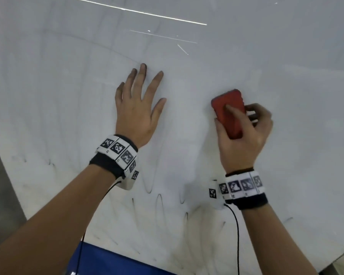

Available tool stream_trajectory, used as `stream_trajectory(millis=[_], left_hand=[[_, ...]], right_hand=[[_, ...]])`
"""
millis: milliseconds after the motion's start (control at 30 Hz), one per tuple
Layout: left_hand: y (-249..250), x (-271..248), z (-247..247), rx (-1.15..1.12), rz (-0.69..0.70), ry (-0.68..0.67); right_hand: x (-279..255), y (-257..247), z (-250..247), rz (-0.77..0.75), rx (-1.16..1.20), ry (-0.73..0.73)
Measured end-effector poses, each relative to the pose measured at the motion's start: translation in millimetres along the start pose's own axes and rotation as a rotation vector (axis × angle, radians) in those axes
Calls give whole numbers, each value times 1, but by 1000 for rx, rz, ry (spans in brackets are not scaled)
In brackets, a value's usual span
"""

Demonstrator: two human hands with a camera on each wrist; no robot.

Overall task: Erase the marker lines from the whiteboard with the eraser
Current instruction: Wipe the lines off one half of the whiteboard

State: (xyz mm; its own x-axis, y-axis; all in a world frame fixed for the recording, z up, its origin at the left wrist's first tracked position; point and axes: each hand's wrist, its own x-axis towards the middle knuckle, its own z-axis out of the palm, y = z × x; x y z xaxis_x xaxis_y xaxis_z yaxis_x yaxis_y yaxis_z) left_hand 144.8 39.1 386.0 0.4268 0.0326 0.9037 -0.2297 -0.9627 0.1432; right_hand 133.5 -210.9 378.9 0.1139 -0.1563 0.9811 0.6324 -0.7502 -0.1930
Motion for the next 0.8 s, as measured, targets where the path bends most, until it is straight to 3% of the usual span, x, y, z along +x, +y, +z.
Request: stream_trajectory(millis=[67,167,233,300,367,533,633,700,800], left_hand=[[-7,5,-8,8,27,30],[-22,10,-19,44,23,53],[-35,6,-23,55,-27,59],[-47,0,-22,58,-42,19],[-55,-6,-18,59,-32,-37],[-48,-11,-11,-28,-89,-16],[-44,-10,-9,-74,-127,6],[-43,-10,-8,-71,-130,7],[-42,-12,-4,-44,-138,13]], right_hand=[[-28,-5,13,-83,-32,-90],[-147,8,9,-293,-51,-498],[-219,26,-11,-346,-53,-725],[-240,34,-22,-350,-63,-790],[-209,25,-13,-339,-59,-727],[-25,-29,32,-97,-39,-143],[42,-50,49,31,32,33],[24,-57,59,26,17,-16],[-86,-55,62,-20,1,-250]])
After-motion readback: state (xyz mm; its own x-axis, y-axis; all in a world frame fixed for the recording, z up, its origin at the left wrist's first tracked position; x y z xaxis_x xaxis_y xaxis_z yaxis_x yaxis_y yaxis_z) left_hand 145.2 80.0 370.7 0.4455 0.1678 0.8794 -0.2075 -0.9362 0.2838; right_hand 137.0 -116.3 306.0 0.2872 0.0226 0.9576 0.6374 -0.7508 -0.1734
